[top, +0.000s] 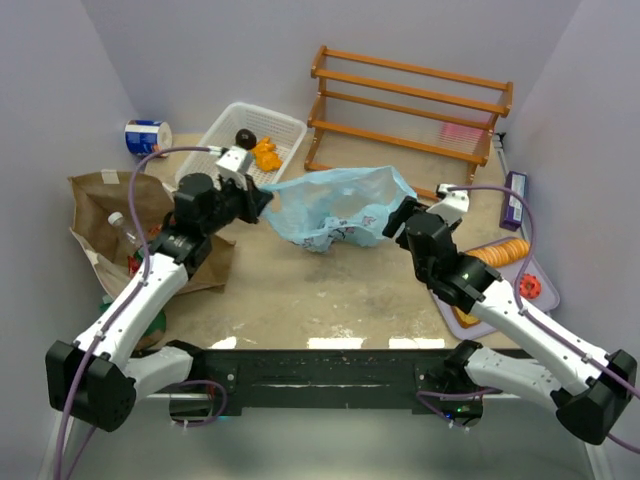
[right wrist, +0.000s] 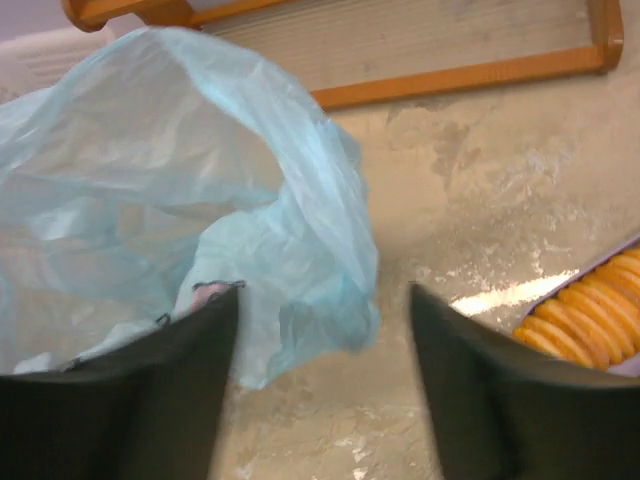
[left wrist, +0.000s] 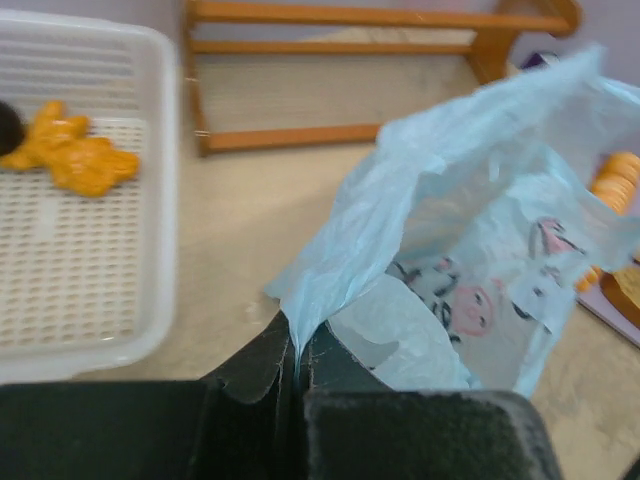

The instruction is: Place the mixed food into the grocery bags and tie them

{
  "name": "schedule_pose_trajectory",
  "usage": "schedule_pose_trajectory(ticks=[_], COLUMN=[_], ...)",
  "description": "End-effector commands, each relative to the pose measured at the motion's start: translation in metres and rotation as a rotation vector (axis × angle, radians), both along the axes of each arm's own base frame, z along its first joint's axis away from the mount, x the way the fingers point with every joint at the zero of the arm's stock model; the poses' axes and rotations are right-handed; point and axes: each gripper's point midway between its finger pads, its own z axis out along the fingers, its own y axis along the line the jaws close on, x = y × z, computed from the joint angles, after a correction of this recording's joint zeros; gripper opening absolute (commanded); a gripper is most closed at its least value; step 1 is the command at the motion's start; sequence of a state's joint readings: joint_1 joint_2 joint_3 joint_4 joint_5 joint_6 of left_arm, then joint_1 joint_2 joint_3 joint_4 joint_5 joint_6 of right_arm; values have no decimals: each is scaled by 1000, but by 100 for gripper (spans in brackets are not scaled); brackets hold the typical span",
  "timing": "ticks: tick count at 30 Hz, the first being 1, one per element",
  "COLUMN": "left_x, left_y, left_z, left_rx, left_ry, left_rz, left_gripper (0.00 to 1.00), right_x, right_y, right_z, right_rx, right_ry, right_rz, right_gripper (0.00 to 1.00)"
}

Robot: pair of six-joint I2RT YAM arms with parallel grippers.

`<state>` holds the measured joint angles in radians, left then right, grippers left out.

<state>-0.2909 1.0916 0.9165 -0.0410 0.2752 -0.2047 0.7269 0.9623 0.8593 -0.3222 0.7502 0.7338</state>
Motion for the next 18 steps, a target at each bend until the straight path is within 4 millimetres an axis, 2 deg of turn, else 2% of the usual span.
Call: schedule_pose_trajectory(ticks=[1, 3, 4, 6, 7, 10, 12, 13, 14, 16, 17, 18], left_x=[-29, -32, -32, -33, -33, -34, -35, -36, -35, -36, -36, -36], left_y=[-66, -73, -75, -76, -75, -76, -76, -77, -76, -77, -76, -76], left_z=[-2, -3, -4, -3, -3, -3, -2, -1, -1, 0, 0, 0], left_rx=[-29, -41, -50, -51, -50, -52, -55, -57, -57, -57, -55, -54], left_ry=[-10, -5, 2, 2, 1, -6, -9, -11, -11, -15, -19, -17], left_rz=[-264, -290, -297, -300, -299, -304, -310, -314, -313, -314, -314, -315], left_gripper=[0, 0, 0, 0, 0, 0, 0, 0, 0, 0, 0, 0], right_x=[-7, -8, -8, -9, -9, -9, -4, -2, 2, 4, 8, 8], right_y=[-21, -23, -21, -13, -7, -2, 5, 11, 32, 56, 81, 93], right_z=[40, 54, 72, 93, 112, 138, 143, 153, 149, 151, 138, 135], right_rx=[-91, -102, -96, -80, -63, -70, -93, -109, -115, -98, -95, -81], right_ry=[-52, -68, -111, -173, -229, -291, -304, -334, -327, -321, -287, -277], right_rz=[-23, -13, 16, 74, 114, 148, 172, 207, 297, 397, 490, 538], right_gripper=[87, 89, 88, 82, 81, 80, 80, 80, 74, 67, 63, 61])
